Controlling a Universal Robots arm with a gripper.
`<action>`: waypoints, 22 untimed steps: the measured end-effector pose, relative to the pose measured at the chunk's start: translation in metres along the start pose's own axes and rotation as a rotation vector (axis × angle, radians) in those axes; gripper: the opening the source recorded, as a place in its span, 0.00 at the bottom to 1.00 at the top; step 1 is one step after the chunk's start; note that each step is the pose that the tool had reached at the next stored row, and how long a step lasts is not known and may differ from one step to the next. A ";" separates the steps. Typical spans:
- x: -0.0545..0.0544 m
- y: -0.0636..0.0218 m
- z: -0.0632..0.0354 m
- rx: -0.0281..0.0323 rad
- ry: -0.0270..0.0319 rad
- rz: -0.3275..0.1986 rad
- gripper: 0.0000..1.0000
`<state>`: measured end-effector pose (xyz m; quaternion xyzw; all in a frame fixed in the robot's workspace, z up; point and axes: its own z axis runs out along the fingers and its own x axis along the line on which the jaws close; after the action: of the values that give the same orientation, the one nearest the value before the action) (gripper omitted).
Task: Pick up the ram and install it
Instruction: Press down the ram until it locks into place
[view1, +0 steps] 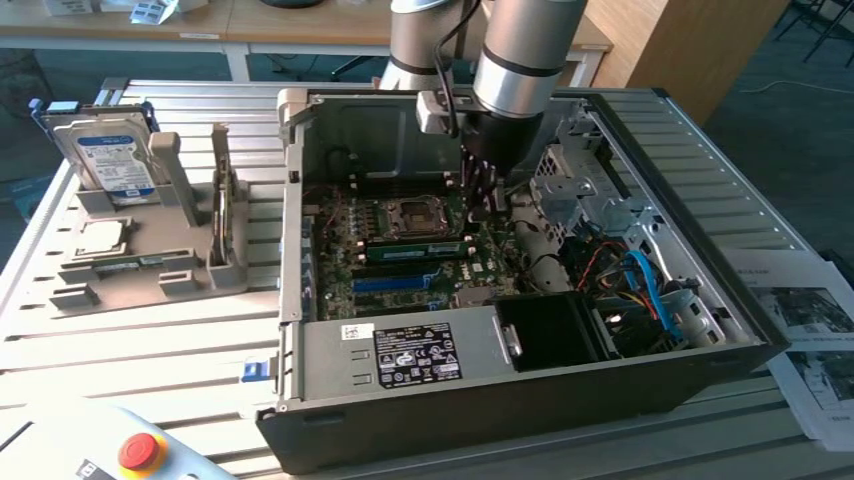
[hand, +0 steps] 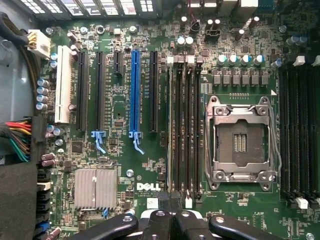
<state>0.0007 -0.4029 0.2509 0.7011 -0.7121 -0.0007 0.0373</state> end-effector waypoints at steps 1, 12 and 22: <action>0.000 0.0000 0.0000 -0.0001 0.0001 0.000 0.10; 0.000 -0.0035 0.0034 -0.0001 0.0007 0.000 0.10; -0.001 -0.0028 0.0142 0.0001 0.0087 0.001 0.10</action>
<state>0.0027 -0.4024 0.2365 0.7009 -0.7121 0.0024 0.0404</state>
